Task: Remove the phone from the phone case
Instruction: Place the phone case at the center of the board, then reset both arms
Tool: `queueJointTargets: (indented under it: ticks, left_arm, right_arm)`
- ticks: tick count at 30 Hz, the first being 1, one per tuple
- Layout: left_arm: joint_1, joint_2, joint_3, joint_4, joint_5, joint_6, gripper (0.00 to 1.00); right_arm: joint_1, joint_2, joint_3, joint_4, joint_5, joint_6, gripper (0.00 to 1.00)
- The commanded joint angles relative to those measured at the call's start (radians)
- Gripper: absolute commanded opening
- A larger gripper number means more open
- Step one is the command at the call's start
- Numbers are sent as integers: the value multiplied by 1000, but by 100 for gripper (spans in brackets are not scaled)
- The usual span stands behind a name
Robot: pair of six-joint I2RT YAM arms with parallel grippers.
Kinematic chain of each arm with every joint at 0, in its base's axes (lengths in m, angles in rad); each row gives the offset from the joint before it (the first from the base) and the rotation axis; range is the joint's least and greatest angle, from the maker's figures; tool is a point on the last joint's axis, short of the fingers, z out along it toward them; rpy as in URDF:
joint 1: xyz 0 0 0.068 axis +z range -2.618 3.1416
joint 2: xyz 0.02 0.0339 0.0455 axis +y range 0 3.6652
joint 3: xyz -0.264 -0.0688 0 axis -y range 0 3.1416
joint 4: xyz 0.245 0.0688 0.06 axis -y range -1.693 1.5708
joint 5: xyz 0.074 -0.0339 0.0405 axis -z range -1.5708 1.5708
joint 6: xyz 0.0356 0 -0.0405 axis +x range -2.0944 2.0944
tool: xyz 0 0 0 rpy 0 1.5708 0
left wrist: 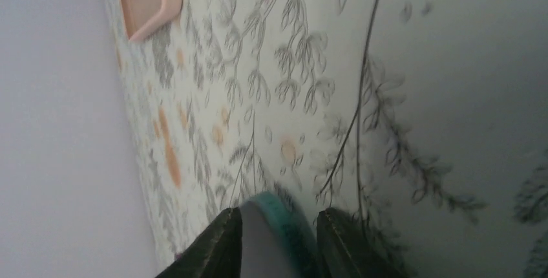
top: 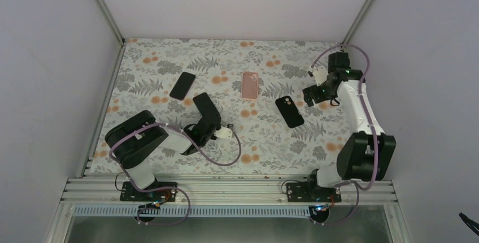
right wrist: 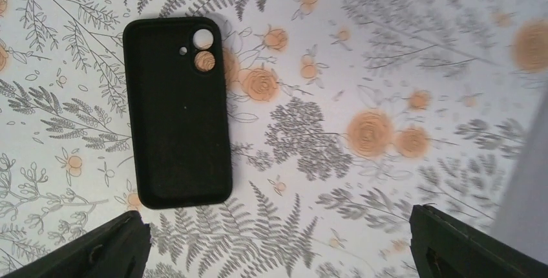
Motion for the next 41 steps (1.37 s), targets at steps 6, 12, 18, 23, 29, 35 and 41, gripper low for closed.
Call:
queueJointTargets:
  ticks: [6,12,18,23,29,35,41]
  left_arm:
    - [-32,-42,144,-715,372,-128,100]
    - [-30,-147,425,-1215,648,-238,100]
    - [164,-305,755,-1434,778,-282,100]
    - [487,-370,907,-1398,801,-342,100]
    - [831,-487,779,-1195,781,-476,100]
    - [1106,-580,693,-1114,945,-572,100]
    - [1163,-605,618,-1040,1004,-670,100]
  right_arm:
    - [1,-193,136,-155,58,-101,100]
    - [1,-371,64,17,109,-55,100]
    - [1,-547,-195,345,251,47,100]
    - [1,-613,-310,466,304,160,100]
    - [-2,-685,-440,579,274,271,100]
    - [-13,-714,-510,604,227,260,100]
    - [-11,-717,-510,606,199,275,100]
